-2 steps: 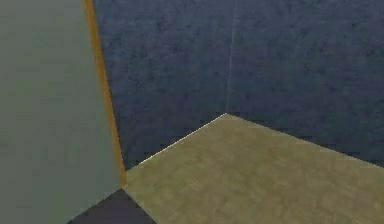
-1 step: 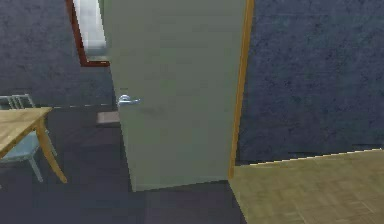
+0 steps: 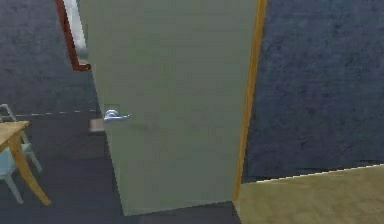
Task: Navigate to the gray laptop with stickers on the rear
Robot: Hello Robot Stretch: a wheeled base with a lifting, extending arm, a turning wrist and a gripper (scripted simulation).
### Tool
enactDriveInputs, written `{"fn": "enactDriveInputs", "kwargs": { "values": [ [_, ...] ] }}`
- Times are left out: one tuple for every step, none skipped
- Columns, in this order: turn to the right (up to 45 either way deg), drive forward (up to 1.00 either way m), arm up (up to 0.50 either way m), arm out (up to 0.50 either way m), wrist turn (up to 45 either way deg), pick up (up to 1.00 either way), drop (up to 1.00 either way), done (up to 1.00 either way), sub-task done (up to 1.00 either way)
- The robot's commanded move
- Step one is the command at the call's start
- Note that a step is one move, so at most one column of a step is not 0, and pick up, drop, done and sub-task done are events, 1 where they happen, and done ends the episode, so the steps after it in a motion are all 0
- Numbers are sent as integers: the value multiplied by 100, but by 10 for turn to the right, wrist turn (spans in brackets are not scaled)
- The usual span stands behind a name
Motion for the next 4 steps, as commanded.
{"fn": "enactDriveInputs", "kwargs": {
  "values": [
    [450, 0, 0, 0, 0, 0, 0, 0, 0],
    [390, 0, 0, 0, 0, 0, 0, 0, 0],
    [0, 85, 0, 0, 0, 0, 0, 0, 0],
    [390, 0, 0, 0, 0, 0, 0, 0, 0]
  ]
}}
